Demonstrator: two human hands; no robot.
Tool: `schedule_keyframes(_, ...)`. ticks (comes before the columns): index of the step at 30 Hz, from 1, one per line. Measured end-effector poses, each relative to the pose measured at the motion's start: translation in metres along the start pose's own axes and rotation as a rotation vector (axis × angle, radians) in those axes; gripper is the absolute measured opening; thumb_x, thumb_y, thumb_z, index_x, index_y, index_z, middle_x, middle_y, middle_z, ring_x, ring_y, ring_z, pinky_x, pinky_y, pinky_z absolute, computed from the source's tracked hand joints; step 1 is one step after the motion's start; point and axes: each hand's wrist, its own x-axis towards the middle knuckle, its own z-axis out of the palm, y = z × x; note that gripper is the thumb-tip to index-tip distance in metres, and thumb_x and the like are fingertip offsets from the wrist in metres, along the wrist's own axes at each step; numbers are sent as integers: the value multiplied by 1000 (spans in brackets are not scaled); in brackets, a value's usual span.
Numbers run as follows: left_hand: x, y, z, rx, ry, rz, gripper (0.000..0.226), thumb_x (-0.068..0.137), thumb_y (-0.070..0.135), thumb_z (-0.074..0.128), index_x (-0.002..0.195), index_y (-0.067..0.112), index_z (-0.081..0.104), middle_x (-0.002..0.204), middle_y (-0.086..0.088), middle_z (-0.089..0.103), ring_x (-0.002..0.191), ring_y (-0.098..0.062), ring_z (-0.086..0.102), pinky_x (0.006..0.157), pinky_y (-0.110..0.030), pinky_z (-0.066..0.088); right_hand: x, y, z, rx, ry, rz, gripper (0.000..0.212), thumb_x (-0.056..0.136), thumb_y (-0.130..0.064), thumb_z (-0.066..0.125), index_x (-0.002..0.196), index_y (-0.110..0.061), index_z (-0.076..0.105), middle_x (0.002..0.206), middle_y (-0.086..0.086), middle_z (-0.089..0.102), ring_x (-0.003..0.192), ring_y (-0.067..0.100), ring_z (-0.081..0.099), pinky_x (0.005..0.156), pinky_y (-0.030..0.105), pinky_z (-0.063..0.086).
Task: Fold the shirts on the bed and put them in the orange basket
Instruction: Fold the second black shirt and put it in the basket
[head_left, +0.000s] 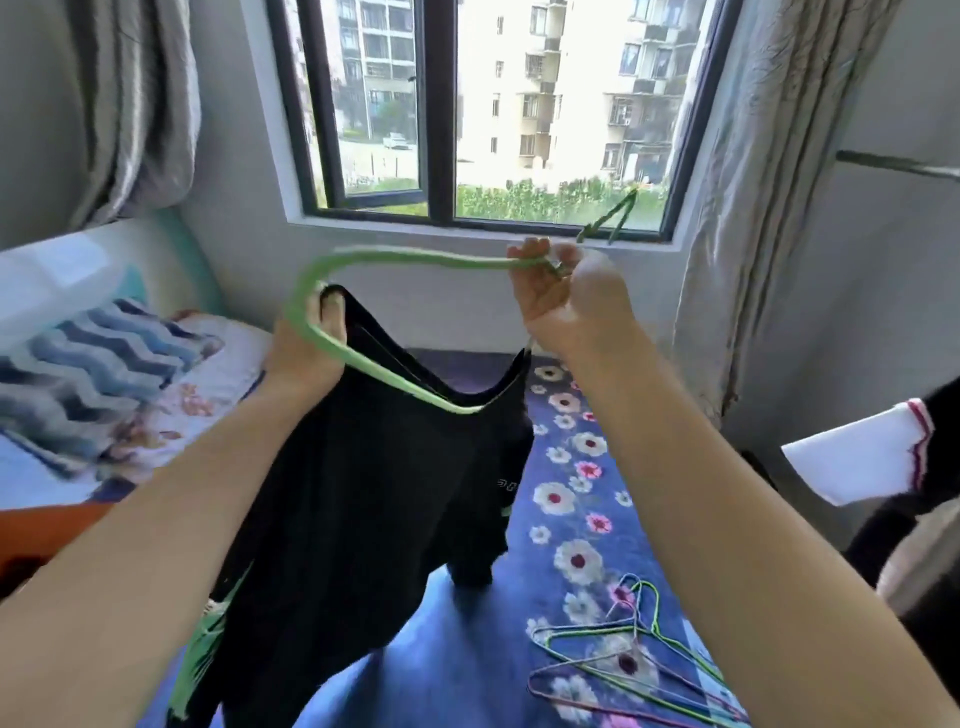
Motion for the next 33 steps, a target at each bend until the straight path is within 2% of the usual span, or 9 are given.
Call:
schedule_keyframes(2,-3,-39,39,43,-111,-49,28,101,16,37,113,-3,53,110,-20,58,108,-35,52,78,-33,31,29,9,-31,-251,90,135,32,100,-14,35,77,2,51,38,3,50,29,10,50,34,22,46)
schedule_keyframes(6,-32,-98,96,32,-307,-158,24,102,19,36,97,5,55,97,-11,59,95,-29,54,75,-31,32,66,31,-133,-1063,253,319,36,99,-29,42,77,-3,53,40,-1,35,25,8,33,32,14,31)
schedule_keyframes(8,-51,-119,125,35,-394,-248,27,102,21,36,97,4,56,96,-9,60,91,-27,53,75,-32,34,75,38,-199,-1425,321,289,32,99,-33,41,82,-8,49,50,2,33,33,14,33,36,15,29)
schedule_keyframes(11,-71,-142,155,28,-488,-391,32,102,27,35,96,5,57,94,-9,61,91,-29,57,75,-36,39,79,35,-279,-1716,350,209,30,98,-29,40,77,-10,47,58,4,41,54,24,44,53,32,45)
schedule_keyframes(13,-79,-154,165,29,-509,-460,32,102,28,36,95,7,59,92,-8,61,90,-28,57,75,-36,40,77,21,-318,-1780,479,198,34,95,-27,43,67,-8,50,62,10,50,66,29,52,67,38,46)
schedule_keyframes(18,-94,-176,179,85,-541,-547,41,98,34,39,86,-3,51,75,-8,50,71,-21,46,64,-35,34,62,-14,-402,-1723,741,355,41,87,-34,41,61,-5,55,69,17,57,74,32,55,73,37,45)
schedule_keyframes(24,-94,-178,177,104,-560,-576,37,93,29,43,65,6,38,60,-4,37,57,-18,35,54,-32,28,62,-11,-449,-1831,680,696,48,61,-47,31,63,-6,55,73,16,59,80,32,56,63,31,37)
schedule_keyframes(28,-97,-174,165,27,-628,-645,39,94,27,44,72,-2,57,63,-2,51,60,-15,48,57,-28,38,70,14,-463,-2037,754,700,41,87,-44,51,103,-6,56,110,18,59,114,37,51,100,44,38)
schedule_keyframes(33,-97,-177,139,-68,-748,-686,41,97,25,43,61,15,60,61,2,59,63,-12,55,57,-21,42,89,94,-423,-1954,305,554,50,88,-17,54,137,-10,44,131,17,53,118,32,50,94,35,40)
